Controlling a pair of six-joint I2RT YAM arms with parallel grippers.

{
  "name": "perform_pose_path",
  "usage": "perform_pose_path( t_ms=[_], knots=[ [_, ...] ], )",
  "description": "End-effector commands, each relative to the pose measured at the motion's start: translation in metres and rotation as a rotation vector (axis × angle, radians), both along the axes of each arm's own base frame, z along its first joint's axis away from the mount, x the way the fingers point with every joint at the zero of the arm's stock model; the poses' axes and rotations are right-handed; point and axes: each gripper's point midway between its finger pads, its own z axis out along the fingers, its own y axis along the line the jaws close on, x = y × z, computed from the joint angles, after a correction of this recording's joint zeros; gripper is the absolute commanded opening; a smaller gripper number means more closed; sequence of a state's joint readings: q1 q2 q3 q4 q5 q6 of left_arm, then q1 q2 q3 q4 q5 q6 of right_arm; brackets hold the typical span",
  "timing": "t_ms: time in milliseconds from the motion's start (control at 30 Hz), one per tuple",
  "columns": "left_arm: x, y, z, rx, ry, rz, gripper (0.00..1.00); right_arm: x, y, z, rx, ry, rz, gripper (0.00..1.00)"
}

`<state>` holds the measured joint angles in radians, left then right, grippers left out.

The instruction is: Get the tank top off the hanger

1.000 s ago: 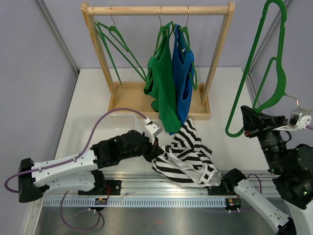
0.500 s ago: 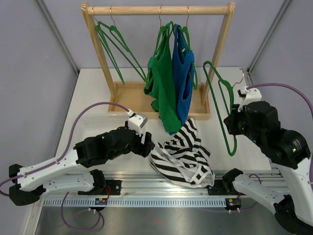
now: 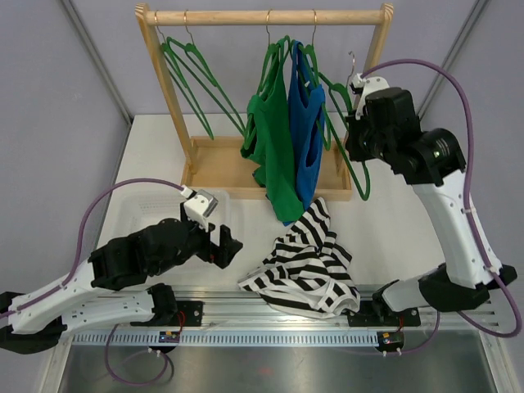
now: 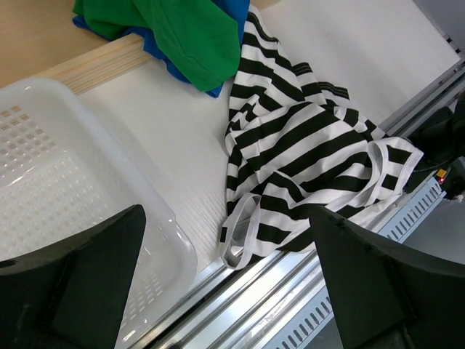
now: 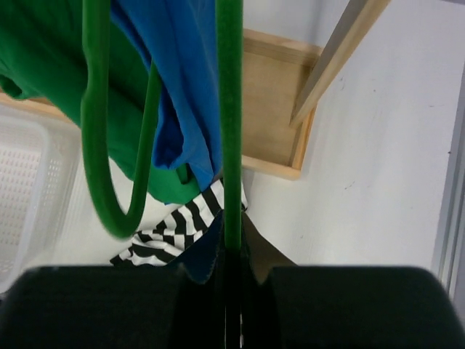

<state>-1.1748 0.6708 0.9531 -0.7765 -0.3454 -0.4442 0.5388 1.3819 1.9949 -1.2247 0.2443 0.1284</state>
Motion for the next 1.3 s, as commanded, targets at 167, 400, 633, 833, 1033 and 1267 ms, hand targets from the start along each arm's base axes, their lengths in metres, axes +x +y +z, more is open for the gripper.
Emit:
perform_pose_path(
  t_ms=[167,400,633,833,1033,1267],
  knots=[
    [0.004,0.018,-0.003,-0.023,-0.044,0.052,0.99,0.059,-0.017,0.052,0.006,-0.125,-0.031,0.0],
    [0.005,0.019,-0.01,-0.004,-0.051,0.054,0.99,0.103,-0.014,0.06,0.034,-0.162,-0.028,0.0],
    [0.005,0.018,-0.014,-0.003,-0.04,0.057,0.99,0.138,-0.013,0.043,0.064,-0.127,-0.018,0.0],
    [0.005,0.017,-0.014,-0.003,-0.038,0.055,0.99,0.14,-0.008,0.019,0.081,-0.062,-0.012,0.0],
    [0.012,-0.007,-0.014,-0.012,-0.003,0.065,0.99,0.117,-0.017,0.033,0.095,-0.095,-0.037,0.48],
    [0.012,-0.08,-0.031,-0.075,0.082,0.005,0.99,0.054,-0.039,0.079,0.127,-0.23,-0.057,1.0]
  ],
)
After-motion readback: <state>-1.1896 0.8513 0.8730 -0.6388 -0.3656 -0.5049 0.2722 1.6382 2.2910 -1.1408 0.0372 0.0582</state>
